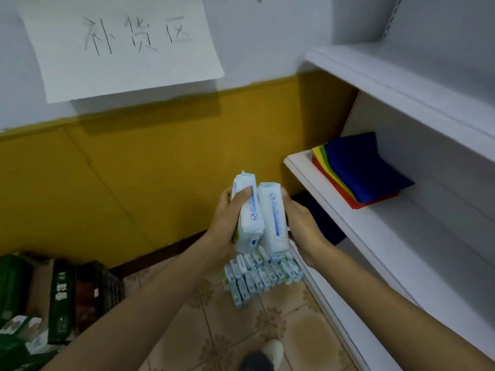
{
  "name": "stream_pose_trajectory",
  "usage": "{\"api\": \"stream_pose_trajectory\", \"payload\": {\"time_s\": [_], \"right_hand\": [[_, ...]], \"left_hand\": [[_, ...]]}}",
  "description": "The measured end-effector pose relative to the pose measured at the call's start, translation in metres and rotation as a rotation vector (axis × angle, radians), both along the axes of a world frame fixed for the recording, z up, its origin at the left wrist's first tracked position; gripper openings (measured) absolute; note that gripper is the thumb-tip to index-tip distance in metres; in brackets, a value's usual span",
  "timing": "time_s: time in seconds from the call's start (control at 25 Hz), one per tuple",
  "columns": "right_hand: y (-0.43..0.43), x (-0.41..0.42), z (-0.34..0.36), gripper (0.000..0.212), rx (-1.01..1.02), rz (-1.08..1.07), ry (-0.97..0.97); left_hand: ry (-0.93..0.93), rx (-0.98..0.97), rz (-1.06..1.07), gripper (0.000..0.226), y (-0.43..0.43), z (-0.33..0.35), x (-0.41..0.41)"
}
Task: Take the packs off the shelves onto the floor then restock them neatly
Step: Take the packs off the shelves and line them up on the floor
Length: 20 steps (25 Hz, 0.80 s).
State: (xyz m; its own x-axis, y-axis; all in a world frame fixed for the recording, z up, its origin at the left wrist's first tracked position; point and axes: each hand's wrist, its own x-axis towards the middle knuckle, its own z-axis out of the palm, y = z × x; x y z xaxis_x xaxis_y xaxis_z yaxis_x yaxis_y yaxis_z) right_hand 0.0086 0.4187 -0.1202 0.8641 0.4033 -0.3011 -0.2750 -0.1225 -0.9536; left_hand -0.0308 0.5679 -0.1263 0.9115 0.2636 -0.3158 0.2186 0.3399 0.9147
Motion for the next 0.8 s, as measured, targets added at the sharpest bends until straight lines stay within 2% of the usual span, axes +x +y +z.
{"api": "stream_pose_trajectory", "payload": {"time_s": [0.04, 0.12, 0.2, 0.28, 0.32, 0.4, 0.48, 0.52, 0.68, 0.8], "right_hand": [[0.009, 0.011, -0.008, 0.059, 0.08, 0.071, 0.101], [0.028, 0.036, -0.024, 0.071, 0.166, 0.156, 0.182], [0.044, 0.054, -0.043, 0.058, 0.145, 0.2, 0.182], [0.052, 0.065, -0.069, 0.035, 0.069, 0.184, 0.181], [0.054, 0.069, -0.084, 0.03, 0.037, 0.163, 0.195], [0.059, 0.07, -0.125, 0.035, -0.02, 0.085, 0.273], [0.061, 0.057, -0.173, 0.036, -0.102, -0.025, 0.374], [0.062, 0.047, -0.199, 0.037, -0.146, -0.075, 0.409], [0.076, 0.012, -0.299, 0.049, -0.371, -0.161, 0.526], [0.104, 0.0, -0.373, 0.031, -0.541, -0.188, 0.56]], "left_hand": [[0.016, 0.088, 0.015, 0.079, 0.01, -0.006, 0.013], [0.084, 0.227, -0.023, 0.112, 0.028, -0.017, 0.038], [0.178, 0.351, -0.099, 0.121, 0.047, -0.042, 0.059], [0.26, 0.444, -0.181, 0.115, 0.062, -0.075, 0.071], [0.305, 0.455, -0.201, 0.113, 0.068, -0.096, 0.074], [0.366, 0.389, -0.211, 0.098, 0.074, -0.128, 0.079], [0.454, 0.307, -0.193, 0.063, 0.084, -0.171, 0.079], [0.519, 0.27, -0.17, 0.055, 0.09, -0.193, 0.079], [0.69, 0.189, -0.165, 0.063, 0.135, -0.296, 0.085], [0.803, 0.211, -0.247, 0.069, 0.17, -0.385, 0.09]]}}
